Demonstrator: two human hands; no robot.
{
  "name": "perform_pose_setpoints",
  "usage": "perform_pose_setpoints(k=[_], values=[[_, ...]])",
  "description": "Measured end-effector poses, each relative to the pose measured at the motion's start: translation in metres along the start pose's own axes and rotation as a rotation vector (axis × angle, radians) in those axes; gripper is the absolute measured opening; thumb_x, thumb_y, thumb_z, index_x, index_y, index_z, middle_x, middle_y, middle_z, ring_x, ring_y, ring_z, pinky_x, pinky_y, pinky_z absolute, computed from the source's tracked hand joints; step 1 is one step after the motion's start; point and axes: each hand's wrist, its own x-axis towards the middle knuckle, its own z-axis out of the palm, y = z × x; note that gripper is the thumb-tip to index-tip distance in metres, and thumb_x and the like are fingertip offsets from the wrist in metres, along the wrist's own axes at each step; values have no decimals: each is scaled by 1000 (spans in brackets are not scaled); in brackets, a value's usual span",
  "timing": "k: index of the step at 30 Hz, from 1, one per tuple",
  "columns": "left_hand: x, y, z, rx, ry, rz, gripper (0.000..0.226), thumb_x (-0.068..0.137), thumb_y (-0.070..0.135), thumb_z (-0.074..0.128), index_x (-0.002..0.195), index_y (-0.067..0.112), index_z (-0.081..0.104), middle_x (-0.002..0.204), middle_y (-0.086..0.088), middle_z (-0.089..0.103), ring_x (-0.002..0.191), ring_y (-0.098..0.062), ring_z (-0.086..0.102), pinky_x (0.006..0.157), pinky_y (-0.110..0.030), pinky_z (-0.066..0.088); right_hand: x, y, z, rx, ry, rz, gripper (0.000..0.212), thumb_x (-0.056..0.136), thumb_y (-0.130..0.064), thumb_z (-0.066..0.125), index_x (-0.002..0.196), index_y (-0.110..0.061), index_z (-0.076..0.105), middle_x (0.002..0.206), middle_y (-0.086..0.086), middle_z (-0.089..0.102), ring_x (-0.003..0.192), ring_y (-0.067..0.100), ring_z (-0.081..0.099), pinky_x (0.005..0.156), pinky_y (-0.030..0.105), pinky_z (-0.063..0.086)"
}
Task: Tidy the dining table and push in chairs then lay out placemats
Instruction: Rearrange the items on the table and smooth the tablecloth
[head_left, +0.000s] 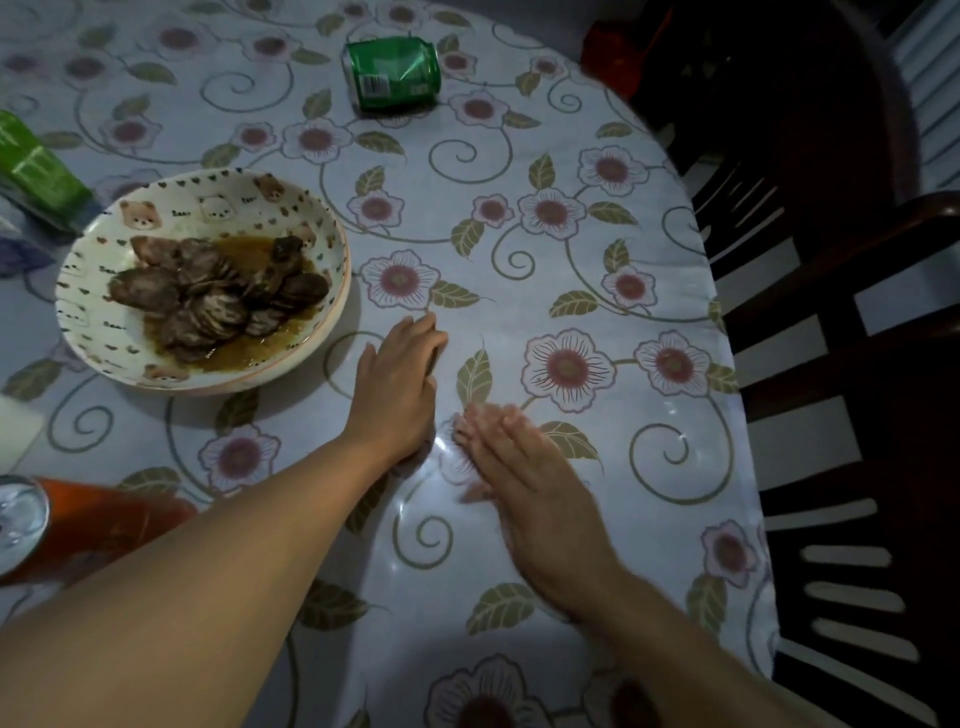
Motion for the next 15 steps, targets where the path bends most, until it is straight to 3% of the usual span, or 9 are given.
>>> perform_pose_setpoints(k=[3,4,6,8,12,14,15], values=[[1,-2,-1,-24,-5,-5,47,89,-1,43,133,15,43,154,0,26,145,-18,12,115,-47,5,35,53,-34,-22,89,109,35,103,-21,35,130,-37,49,138,-11,51,125,8,48,103,45,42],[0,-2,-1,-29,-10,-9,47,89,-1,43,134,15,42,154,1,25,145,-17,11,115,-46,4,53,73,-41,-44,141,245,35,103,-25,31,133,-34,48,140,-7,50,127,10,47,104,46,40],[0,-3,-1,-23,-19,0,48,90,-1,43,134,16,41,154,1,24,145,-16,10,115,-44,3,78,85,-44,-36,186,467,51,100,-36,24,149,-22,25,157,0,23,145,15,18,119,40,16],[-1,-2,-1,-16,-18,9,48,89,-2,43,134,15,41,154,1,24,144,-16,10,115,-45,3,76,63,-24,-29,175,375,57,98,-39,19,151,-18,19,159,-1,16,146,10,7,121,30,5],[-10,3,-4,-21,-40,-5,54,87,-6,41,137,14,38,155,0,21,145,-17,8,115,-45,3,0,-22,15,141,12,11,48,99,-23,24,147,-22,32,156,-5,25,145,5,12,120,28,9],[-25,3,-5,-3,-66,-16,59,88,-6,40,143,15,32,157,0,16,146,-18,4,116,-42,1,-38,-33,10,152,-66,-161,49,95,-26,29,143,-23,40,152,-5,34,143,9,24,118,32,17],[-34,2,-4,5,-73,-18,60,89,-5,39,144,16,30,158,1,14,146,-17,3,116,-41,1,-46,-23,-1,139,-27,-154,46,95,-31,31,137,-27,49,145,-5,47,135,9,39,114,34,29]])
